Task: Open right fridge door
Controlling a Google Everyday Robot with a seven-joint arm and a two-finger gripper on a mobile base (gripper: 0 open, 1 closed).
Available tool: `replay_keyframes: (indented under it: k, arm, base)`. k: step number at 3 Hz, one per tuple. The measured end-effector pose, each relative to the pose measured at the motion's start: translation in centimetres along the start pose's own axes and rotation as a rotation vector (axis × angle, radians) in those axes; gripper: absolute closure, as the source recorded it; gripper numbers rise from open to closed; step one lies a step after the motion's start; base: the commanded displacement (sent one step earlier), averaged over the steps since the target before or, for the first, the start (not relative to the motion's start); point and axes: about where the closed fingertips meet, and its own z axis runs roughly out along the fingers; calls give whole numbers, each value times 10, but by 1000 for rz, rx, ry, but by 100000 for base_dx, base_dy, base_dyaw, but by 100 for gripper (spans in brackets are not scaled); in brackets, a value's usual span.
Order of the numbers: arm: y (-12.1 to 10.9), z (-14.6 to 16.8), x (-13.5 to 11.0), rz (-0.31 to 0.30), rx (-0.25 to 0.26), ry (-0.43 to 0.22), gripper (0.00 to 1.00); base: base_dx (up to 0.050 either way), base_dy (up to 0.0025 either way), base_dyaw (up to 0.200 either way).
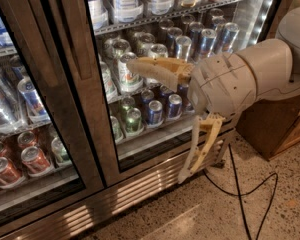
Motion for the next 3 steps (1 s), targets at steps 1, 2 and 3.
replay_keyframes:
  k: [1, 2, 3]
  arm:
    - [0, 0, 0, 0, 0, 0, 0]
    - [-31, -19, -14, -2, 72, 11, 0]
    - [-31, -19, -14, -2, 72, 11, 0]
  base:
    - [3990, 240, 12000]
    - [0, 0, 0]
    - [0, 0, 0]
